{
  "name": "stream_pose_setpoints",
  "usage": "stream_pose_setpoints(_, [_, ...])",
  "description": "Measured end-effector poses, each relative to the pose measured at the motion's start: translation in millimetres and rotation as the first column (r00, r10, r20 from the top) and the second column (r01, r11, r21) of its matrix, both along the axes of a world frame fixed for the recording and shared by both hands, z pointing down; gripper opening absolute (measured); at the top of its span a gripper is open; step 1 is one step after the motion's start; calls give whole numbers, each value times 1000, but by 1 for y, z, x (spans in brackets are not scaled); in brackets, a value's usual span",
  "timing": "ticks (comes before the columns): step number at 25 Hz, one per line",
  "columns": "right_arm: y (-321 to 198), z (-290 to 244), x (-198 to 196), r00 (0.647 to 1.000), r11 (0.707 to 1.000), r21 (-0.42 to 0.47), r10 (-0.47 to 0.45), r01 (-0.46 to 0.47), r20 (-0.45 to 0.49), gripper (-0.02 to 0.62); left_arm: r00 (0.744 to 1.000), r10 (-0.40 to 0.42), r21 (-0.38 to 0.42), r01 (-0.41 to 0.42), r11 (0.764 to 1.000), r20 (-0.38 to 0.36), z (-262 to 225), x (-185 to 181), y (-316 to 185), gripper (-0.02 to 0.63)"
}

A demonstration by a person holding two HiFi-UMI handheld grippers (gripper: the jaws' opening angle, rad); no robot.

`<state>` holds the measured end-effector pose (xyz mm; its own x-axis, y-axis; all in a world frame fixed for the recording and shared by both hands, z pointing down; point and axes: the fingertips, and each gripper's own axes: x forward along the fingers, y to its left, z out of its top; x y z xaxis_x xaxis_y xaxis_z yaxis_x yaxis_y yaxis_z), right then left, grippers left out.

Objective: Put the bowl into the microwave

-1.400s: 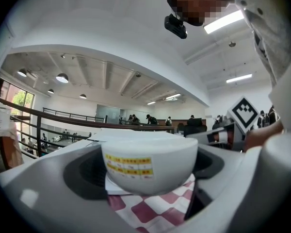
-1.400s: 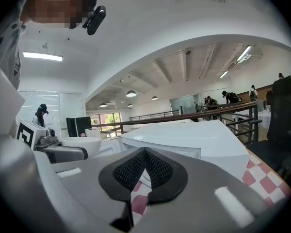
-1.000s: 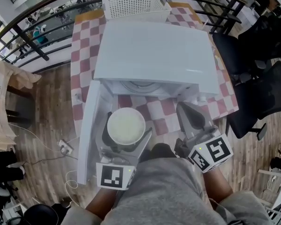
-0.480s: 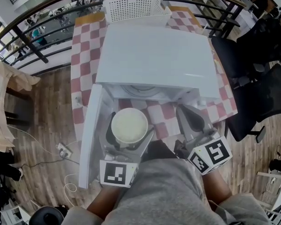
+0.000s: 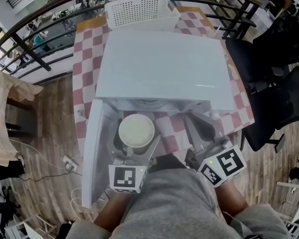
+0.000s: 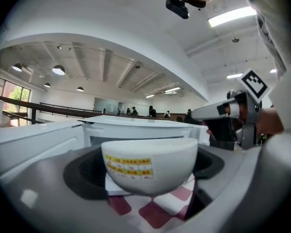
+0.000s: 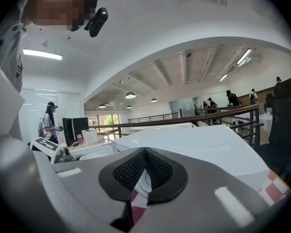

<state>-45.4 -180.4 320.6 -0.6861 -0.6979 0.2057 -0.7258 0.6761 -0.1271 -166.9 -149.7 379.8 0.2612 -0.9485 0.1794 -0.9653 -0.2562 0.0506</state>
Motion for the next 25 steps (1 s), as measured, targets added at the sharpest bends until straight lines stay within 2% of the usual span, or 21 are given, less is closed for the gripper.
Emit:
stream_pose_setpoints(8, [-14, 3, 12, 1000, 1000, -10, 4, -4, -2, -2, 1000, -13, -46, 14, 999, 25, 28, 2, -36, 505])
stream_pose_setpoints(18, [-25, 7, 20, 1000, 999, -32, 1, -1, 12, -2, 994, 20, -138, -5, 990, 108, 78, 18, -80, 505])
stream_pose_setpoints(25, [-30, 8, 16, 999, 999, -47, -22, 24, 37, -2, 986, 40, -220, -3, 975, 163, 118, 21, -124, 505])
